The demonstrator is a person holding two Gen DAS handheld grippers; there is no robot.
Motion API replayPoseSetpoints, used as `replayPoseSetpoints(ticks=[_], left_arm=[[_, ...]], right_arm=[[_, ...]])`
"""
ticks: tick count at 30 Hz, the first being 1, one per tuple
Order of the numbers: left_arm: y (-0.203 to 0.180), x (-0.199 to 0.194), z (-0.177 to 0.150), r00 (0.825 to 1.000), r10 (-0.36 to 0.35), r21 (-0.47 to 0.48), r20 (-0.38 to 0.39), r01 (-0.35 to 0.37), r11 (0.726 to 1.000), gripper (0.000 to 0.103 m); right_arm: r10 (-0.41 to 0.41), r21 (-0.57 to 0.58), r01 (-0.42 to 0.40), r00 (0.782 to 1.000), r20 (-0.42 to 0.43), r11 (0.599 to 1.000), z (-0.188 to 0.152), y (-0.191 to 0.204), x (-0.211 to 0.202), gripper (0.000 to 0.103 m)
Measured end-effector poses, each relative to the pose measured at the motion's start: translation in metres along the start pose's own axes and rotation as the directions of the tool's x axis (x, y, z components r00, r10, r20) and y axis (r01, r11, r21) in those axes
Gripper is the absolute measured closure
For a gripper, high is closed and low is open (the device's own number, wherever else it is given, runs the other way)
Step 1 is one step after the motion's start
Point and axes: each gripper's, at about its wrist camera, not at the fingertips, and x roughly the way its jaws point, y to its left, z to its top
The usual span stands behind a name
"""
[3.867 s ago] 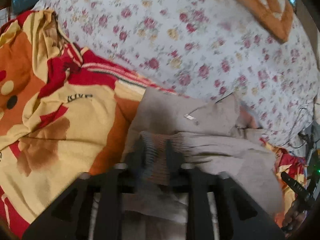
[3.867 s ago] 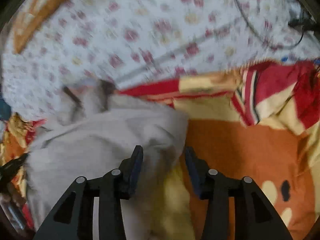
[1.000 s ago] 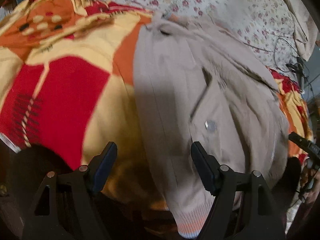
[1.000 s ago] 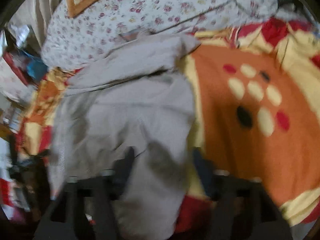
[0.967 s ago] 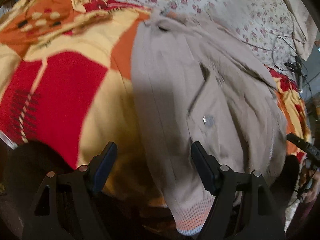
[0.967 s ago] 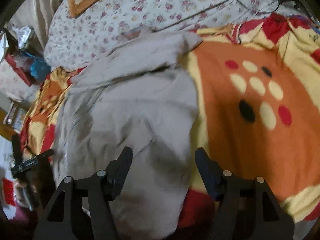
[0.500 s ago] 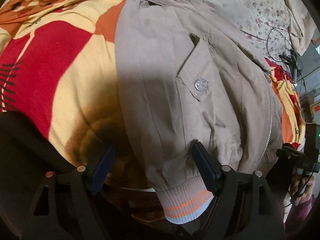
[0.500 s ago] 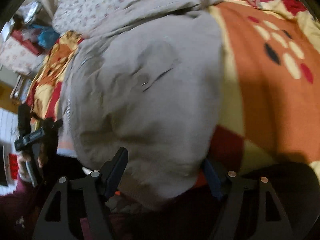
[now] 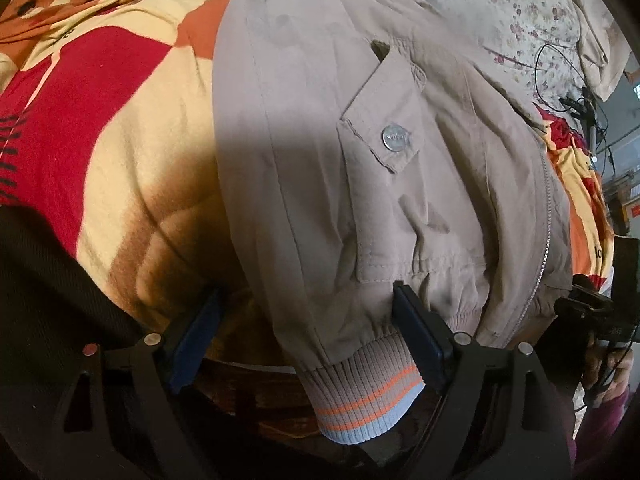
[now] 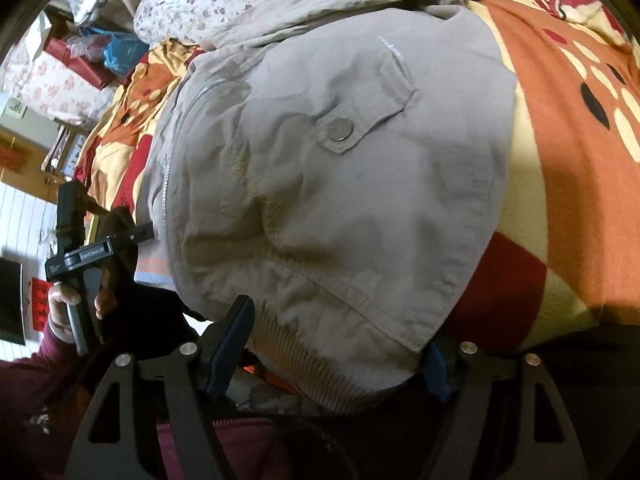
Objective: Fold large clothes
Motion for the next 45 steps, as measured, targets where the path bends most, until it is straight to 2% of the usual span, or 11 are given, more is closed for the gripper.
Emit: replayPoseSetpoints(ticks=[11, 13, 15, 19, 22, 25, 26, 28, 29, 38, 45], left_arm=[[0.004, -0.002, -0.006, 1.0, -0.022, -0.013, -0.019, 0.022, 1.0, 0.02], [0.001, -0.005, -0.005, 0.998, -0.05, 0.014, -0.025, 0.051, 0.999, 0.058], [0.0, -0.008, -0.003, 0.999, -0.042, 0.035, -0.018, 0.042, 0.998, 0.07], [0.003, -0.008, -0.002, 0.998, -0.064, 0.015, -0.023, 0.064, 0.998, 0.071], [0.001, -0.001, -0.002, 0.998, -0.055, 0.006, -0.033, 0.055, 0.998, 0.051], [0.0, 0.003, -0.003, 0.998, -0.061, -0.008, -0.025, 0.06, 0.998, 0.048], [-0.002, 0.004, -0.004, 0.998, -0.052, 0.007, -0.023, 0.052, 0.999, 0.048], [-0.002, 0.0, -0.005, 0.999, -0.042, 0.017, -0.009, 0.042, 0.999, 0.084], [0.0, -0.004, -0.005, 0.998, -0.057, 0.015, -0.004, 0.057, 0.998, 0.09], [0.033, -0.097, 0.006, 0.958, -0.151, -0.044, 0.242, 0.167, 0.985, 0.094], [0.05, -0.099, 0.006, 0.959, -0.131, -0.088, 0.252, 0.157, 0.984, 0.094]], right_arm=[[0.017, -0.032, -0.018, 1.0, -0.011, 0.999, -0.001, 0.007, 0.003, 0.033], [0.049, -0.07, -0.05, 0.999, -0.014, 0.996, -0.002, 0.012, 0.0, 0.063], [0.063, -0.099, -0.063, 0.998, -0.008, 0.993, -0.001, 0.016, -0.002, 0.064], [0.056, -0.067, -0.058, 0.998, -0.036, 0.996, 0.0, 0.009, 0.009, 0.059], [0.126, -0.044, -0.127, 0.992, -0.031, 0.991, 0.0, 0.007, 0.012, 0.037], [0.099, -0.077, -0.101, 0.995, -0.032, 0.992, -0.002, 0.012, 0.015, 0.039], [0.085, -0.088, -0.088, 0.996, -0.031, 0.992, -0.003, 0.014, 0.015, 0.042], [0.041, -0.103, -0.044, 0.999, -0.027, 0.994, -0.003, 0.015, 0.012, 0.083], [0.039, -0.085, -0.04, 0.999, -0.02, 0.996, -0.003, 0.014, 0.009, 0.091], [0.153, -0.138, -0.127, 0.968, 0.198, 0.982, -0.012, 0.036, -0.058, 0.1], [0.169, -0.091, -0.154, 0.966, 0.197, 0.984, -0.017, 0.025, -0.053, 0.101]])
